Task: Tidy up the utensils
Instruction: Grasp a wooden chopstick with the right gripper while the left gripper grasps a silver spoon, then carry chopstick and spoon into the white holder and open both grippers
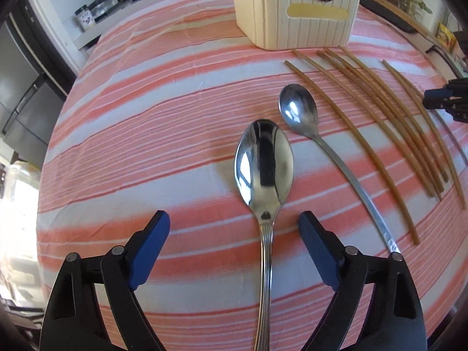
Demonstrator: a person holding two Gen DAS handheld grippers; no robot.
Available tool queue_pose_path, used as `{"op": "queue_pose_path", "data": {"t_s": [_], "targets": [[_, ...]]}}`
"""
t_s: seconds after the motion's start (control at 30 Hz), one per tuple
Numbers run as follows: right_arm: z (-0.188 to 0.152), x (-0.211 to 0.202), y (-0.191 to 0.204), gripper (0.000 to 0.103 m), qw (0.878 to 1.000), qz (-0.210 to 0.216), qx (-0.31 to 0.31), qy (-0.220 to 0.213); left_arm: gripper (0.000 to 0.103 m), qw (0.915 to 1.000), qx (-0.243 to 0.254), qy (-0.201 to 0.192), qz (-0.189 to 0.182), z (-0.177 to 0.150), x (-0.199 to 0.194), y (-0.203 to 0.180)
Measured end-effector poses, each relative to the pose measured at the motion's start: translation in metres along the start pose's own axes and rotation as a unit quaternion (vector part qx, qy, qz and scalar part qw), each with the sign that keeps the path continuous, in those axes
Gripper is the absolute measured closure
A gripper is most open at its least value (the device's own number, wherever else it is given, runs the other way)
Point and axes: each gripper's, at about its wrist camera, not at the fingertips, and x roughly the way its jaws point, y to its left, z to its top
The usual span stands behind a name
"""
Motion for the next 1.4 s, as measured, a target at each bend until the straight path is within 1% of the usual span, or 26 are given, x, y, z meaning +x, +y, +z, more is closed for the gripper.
{"op": "queue_pose_path", "data": {"t_s": [0.03, 0.1, 0.2, 0.27, 0.3, 0.33, 0.37, 0.4, 0.47, 0.5, 0.57, 0.63, 0.73, 0.83, 0.93, 1.07, 1.23, 1.33, 1.4], "targets": [[0.007, 0.002, 0.0, 0.082, 1.0, 0.001, -0.005, 0.001, 0.018, 1.0, -0.002, 0.002, -0.006, 0.004, 0.002, 0.0], [0.021, 0.007, 0.002, 0.082, 1.0, 0.002, -0.013, -0.002, 0.024, 0.9999, -0.004, 0.005, -0.016, 0.012, 0.005, -0.001], [0.04, 0.016, 0.002, 0.083, 1.0, 0.008, -0.01, -0.002, 0.028, 0.9995, -0.011, 0.008, -0.03, 0.021, 0.01, -0.001], [0.049, 0.02, 0.0, 0.089, 1.0, 0.014, -0.005, -0.001, 0.032, 0.9991, -0.015, 0.007, -0.039, 0.025, 0.012, 0.002], [0.052, 0.022, -0.001, 0.091, 1.0, 0.018, 0.0, 0.0, 0.038, 0.9991, -0.015, 0.004, -0.041, 0.027, 0.012, 0.003], [0.054, 0.022, -0.003, 0.097, 1.0, 0.019, 0.006, 0.002, 0.043, 0.999, -0.014, 0.001, -0.042, 0.029, 0.012, 0.003], [0.055, 0.023, -0.004, 0.097, 1.0, 0.021, 0.013, 0.003, 0.053, 0.9993, -0.012, -0.004, -0.036, 0.031, 0.011, 0.004], [0.056, 0.023, -0.006, 0.097, 1.0, 0.023, 0.021, 0.003, 0.061, 0.9994, -0.011, -0.009, -0.033, 0.032, 0.01, 0.005], [0.055, 0.02, -0.01, 0.097, 0.999, 0.019, 0.034, -0.005, 0.061, 0.9988, -0.019, -0.01, -0.044, 0.033, 0.011, 0.008], [0.053, 0.015, -0.012, 0.097, 0.999, 0.018, 0.043, -0.018, 0.061, 0.9986, -0.023, -0.012, -0.047, 0.033, 0.009, 0.01], [0.05, -0.004, -0.02, 0.097, 0.996, 0.028, 0.064, -0.051, 0.061, 0.9979, -0.03, -0.028, -0.051, 0.032, 0.0, 0.013], [0.042, -0.035, -0.021, 0.097, 0.992, 0.036, 0.078, -0.095, 0.061, 0.9962, -0.038, -0.052, -0.059, 0.03, -0.018, 0.018], [0.028, -0.087, -0.02, 0.097, 0.983, 0.044, 0.088, -0.158, 0.061, 0.9923, -0.047, -0.09, -0.071, 0.024, -0.052, 0.021], [0.013, -0.131, -0.018, 0.097, 0.973, 0.048, 0.097, -0.206, 0.061, 0.9873, -0.049, -0.125, -0.084, 0.018, -0.085, 0.024], [0.001, -0.165, -0.016, 0.097, 0.963, 0.047, 0.104, -0.246, 0.061, 0.983, -0.044, -0.153, -0.091, 0.012, -0.113, 0.022], [-0.009, -0.198, -0.011, 0.097, 0.948, 0.046, 0.118, -0.291, 0.061, 0.978, -0.037, -0.179, -0.101, 0.019, -0.14, 0.024], [0.002, -0.223, -0.007, 0.097, 0.936, 0.037, 0.116, -0.331, 0.061, 0.972, -0.044, -0.202, -0.111, 0.033, -0.166, 0.032], [0.023, -0.236, -0.007, 0.097, 0.929, 0.036, 0.116, -0.35, 0.061, 0.9667, -0.047, -0.22, -0.122, 0.056, -0.189, 0.039], [0.043, -0.248, -0.008, 0.097, 0.923, 0.035, 0.112, -0.367, 0.061, 0.9602, -0.053, -0.241, -0.131, 0.078, -0.211, 0.046]]}}
